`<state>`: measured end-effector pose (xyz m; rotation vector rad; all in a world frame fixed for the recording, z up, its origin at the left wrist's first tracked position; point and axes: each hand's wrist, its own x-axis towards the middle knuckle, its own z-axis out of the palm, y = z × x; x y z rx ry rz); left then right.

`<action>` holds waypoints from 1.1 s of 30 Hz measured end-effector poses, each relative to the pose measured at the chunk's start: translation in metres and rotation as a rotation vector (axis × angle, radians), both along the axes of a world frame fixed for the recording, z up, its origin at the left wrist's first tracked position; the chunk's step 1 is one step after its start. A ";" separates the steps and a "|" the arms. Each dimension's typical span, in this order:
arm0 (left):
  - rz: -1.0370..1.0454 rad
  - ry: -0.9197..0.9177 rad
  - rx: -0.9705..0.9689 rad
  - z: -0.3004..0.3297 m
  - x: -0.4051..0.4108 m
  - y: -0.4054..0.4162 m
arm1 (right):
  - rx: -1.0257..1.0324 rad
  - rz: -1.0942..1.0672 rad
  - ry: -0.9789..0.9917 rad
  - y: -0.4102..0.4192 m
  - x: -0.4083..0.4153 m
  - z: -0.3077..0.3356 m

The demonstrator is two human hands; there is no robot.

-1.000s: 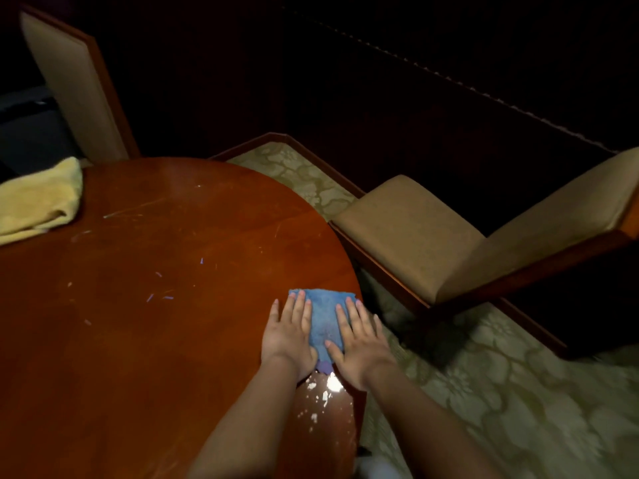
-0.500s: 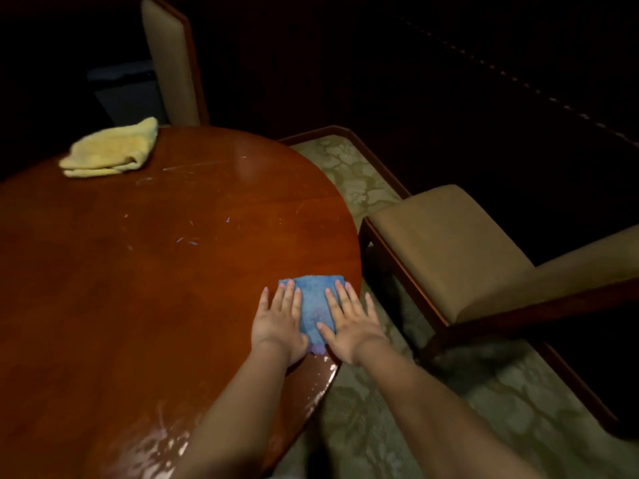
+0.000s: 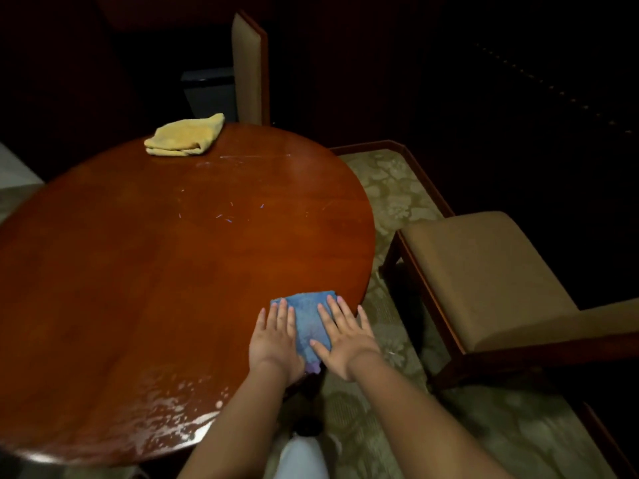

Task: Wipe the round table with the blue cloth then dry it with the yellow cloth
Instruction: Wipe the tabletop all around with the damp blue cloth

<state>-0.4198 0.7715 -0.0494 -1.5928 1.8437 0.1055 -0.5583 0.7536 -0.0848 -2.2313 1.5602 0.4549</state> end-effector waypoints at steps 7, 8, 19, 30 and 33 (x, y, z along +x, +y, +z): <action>0.009 0.016 -0.014 -0.005 -0.018 -0.082 | -0.002 -0.015 0.045 -0.082 -0.017 0.001; 0.008 0.021 -0.015 -0.006 -0.020 -0.094 | -0.002 -0.007 0.062 -0.095 -0.019 0.001; -0.021 0.085 -0.009 -0.008 -0.045 -0.185 | 0.019 -0.076 0.077 -0.177 -0.046 0.001; 0.037 0.147 -0.069 -0.014 -0.050 -0.277 | 0.042 -0.016 0.068 -0.284 -0.052 0.000; 0.118 0.178 -0.058 -0.014 -0.049 -0.312 | 0.043 0.044 0.045 -0.325 -0.050 0.003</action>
